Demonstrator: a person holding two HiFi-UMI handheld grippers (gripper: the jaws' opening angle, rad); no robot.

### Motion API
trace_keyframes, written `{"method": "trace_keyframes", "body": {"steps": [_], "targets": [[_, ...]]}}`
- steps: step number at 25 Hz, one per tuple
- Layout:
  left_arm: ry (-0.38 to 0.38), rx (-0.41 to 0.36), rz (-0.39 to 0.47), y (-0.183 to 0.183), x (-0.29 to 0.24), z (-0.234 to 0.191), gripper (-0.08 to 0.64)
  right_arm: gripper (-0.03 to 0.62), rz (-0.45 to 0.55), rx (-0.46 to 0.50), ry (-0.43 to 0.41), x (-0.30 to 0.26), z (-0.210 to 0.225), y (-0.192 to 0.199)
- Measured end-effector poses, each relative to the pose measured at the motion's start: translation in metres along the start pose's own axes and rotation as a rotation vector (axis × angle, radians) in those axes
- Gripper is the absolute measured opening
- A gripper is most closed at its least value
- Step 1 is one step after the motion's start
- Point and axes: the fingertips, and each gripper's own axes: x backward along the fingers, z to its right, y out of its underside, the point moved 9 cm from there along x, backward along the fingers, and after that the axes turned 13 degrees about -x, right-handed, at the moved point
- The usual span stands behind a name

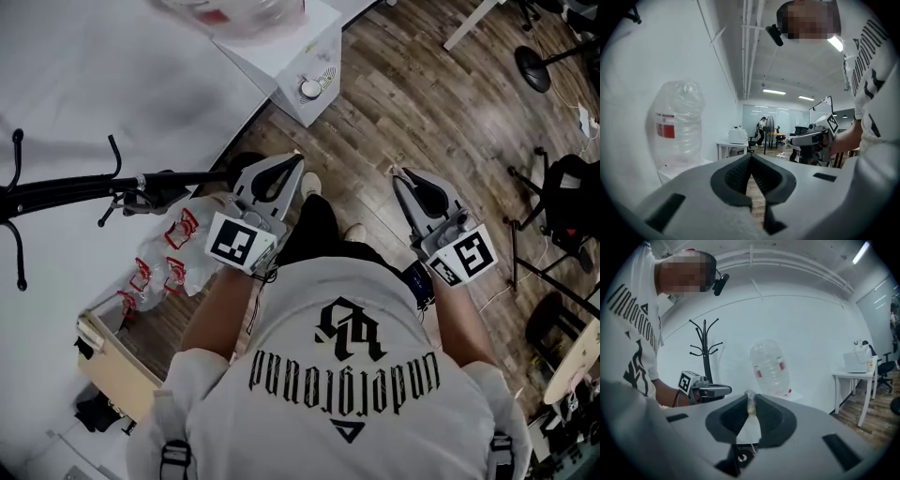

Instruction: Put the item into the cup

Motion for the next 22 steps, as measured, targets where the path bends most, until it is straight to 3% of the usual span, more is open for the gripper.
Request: {"method": "trace_keyframes", "body": {"steps": [5,12,18,22], "targets": [[-0.003,0.048,-0.054,0.043,-0.013,-0.042,0.008,0.047,-0.067,-0.009,0.014,-0.070,0.033,0.030],[0.015,0.072,-0.108,0.155,-0.029,-0.106,0.008,0.048,-0.170,-0.004,0.024,-0.193,0.088,0.099],[0.066,0.061,-0.156,0.246,-0.051,-0.116,0.009,0.048,-0.270,0.005,0.091,-0.255,0.140,0.185],[0.059,0.073,-0.177,0.300,-0.076,-0.128,0.009,0.048,-0.301,-0.016,0.138,-0.292,0.182,0.226]]}}
